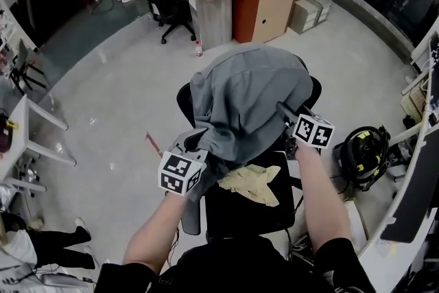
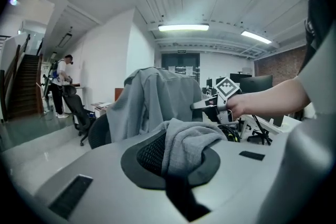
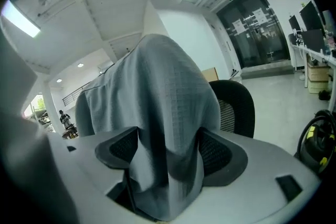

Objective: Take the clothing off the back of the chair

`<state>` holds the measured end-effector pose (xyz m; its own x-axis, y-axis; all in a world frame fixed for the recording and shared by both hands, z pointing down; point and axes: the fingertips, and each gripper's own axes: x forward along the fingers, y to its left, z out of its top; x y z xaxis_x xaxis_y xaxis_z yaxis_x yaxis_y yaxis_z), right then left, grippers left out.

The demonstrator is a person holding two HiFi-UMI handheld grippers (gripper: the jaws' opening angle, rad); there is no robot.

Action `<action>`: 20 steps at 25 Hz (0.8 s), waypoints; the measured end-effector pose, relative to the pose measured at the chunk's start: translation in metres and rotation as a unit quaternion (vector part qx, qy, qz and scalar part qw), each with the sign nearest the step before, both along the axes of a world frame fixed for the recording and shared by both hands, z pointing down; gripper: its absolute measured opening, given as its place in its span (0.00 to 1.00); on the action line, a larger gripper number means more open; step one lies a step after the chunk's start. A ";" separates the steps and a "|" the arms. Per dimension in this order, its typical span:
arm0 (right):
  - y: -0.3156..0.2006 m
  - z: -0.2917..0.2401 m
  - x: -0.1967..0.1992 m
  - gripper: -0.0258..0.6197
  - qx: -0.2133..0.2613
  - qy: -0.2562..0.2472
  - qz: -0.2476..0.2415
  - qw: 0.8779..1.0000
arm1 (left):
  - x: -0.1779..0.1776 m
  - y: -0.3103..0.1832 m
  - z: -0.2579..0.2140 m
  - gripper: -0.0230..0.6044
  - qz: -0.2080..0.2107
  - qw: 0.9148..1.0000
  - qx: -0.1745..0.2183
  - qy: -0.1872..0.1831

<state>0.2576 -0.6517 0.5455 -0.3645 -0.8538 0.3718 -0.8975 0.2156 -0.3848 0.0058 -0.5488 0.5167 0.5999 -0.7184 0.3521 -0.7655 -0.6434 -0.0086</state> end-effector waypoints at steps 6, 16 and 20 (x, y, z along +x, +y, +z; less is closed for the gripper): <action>0.005 -0.015 -0.048 0.10 0.024 -0.005 -0.057 0.998 | -0.002 0.004 0.004 0.06 0.009 1.000 -0.011 -0.005; 0.147 -0.041 -0.121 0.08 0.062 -0.004 -0.097 0.993 | -0.038 0.058 0.003 0.06 0.012 0.999 -0.022 0.033; 0.214 -0.041 -0.117 0.08 0.054 0.009 -0.084 0.995 | -0.051 0.089 0.007 0.06 0.014 0.998 -0.027 0.053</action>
